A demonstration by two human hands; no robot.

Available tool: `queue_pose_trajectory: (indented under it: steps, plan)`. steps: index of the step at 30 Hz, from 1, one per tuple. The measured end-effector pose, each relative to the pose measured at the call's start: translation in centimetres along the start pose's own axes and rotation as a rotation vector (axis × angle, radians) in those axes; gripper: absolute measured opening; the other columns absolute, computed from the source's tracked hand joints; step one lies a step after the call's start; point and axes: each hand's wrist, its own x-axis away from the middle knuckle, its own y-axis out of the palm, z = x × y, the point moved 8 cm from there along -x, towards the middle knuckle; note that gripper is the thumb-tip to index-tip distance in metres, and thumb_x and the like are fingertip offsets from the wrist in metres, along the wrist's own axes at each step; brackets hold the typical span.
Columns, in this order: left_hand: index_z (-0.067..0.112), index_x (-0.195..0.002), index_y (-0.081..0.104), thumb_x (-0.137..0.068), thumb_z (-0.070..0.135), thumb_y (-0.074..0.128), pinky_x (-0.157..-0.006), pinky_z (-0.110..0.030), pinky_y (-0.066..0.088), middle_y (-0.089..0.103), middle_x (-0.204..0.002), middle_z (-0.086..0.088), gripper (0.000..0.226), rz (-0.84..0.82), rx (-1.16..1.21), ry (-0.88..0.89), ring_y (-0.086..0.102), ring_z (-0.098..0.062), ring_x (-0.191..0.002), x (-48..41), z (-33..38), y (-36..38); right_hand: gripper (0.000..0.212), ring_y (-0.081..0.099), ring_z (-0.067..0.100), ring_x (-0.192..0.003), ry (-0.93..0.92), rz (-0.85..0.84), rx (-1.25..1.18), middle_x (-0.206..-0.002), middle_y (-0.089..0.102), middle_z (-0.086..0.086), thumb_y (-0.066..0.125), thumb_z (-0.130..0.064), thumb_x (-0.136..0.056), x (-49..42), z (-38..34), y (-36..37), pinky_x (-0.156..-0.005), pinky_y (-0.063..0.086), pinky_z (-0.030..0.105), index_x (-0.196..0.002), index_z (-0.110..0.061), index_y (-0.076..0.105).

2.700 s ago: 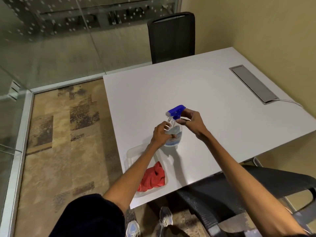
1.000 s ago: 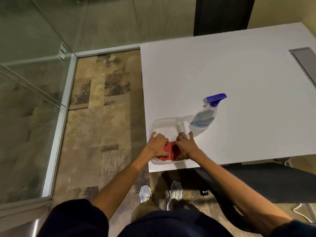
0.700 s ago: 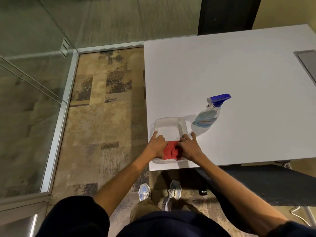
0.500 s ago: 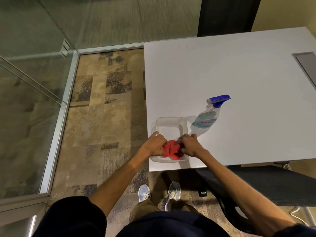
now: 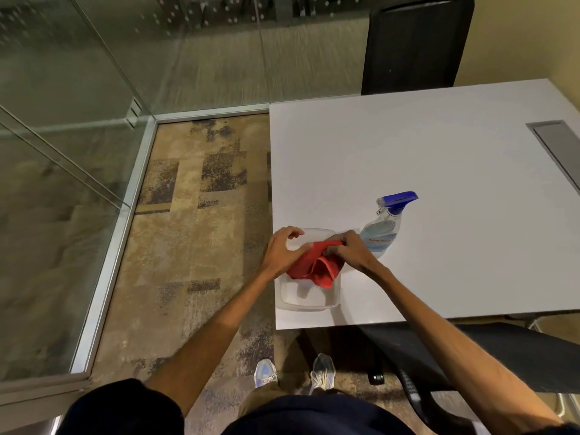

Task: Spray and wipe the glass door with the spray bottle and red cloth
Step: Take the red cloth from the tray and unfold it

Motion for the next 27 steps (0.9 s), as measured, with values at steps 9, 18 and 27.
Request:
queue_pose_trajectory:
  steps: [9,18,27]
  plan:
    - [0.003,-0.112,0.069,-0.086,0.026,0.076,-0.081,-0.026,0.049,0.072,-0.104,-0.011,0.035,-0.307,-0.214,0.054,0.062,-0.016,-0.090,-0.5,0.6,-0.3,0.032,0.070,0.005,-0.079,-0.059,0.004,-0.164,-0.083,0.078,-0.004,0.063,0.004,-0.079,-0.3,-1.8,-1.4,-0.069,0.054,0.014,-0.089,-0.022,0.079]
    - [0.008,-0.096,0.072,-0.101,0.030,0.054,-0.068,-0.020,0.044,0.067,-0.085,-0.001,0.029,-0.186,-0.019,-0.094,0.061,-0.014,-0.081,-1.1,0.1,-3.8,0.017,0.071,0.010,-0.091,-0.044,0.044,-0.305,-0.101,0.075,-0.002,0.072,-0.020,-0.090,-0.3,-2.3,-2.0,-0.073,0.056,0.017,-0.107,-0.021,0.074]
    - [0.020,-0.129,0.056,-0.094,0.043,0.062,-0.106,-0.044,0.042,0.052,-0.132,-0.003,0.042,-0.001,-0.220,-0.004,0.055,-0.021,-0.120,0.6,1.3,-4.0,0.018,0.067,0.020,-0.098,-0.046,0.083,-0.366,-0.103,0.072,0.000,0.071,-0.014,-0.091,-0.5,-4.1,-0.9,-0.069,0.055,0.017,-0.109,-0.015,0.072]
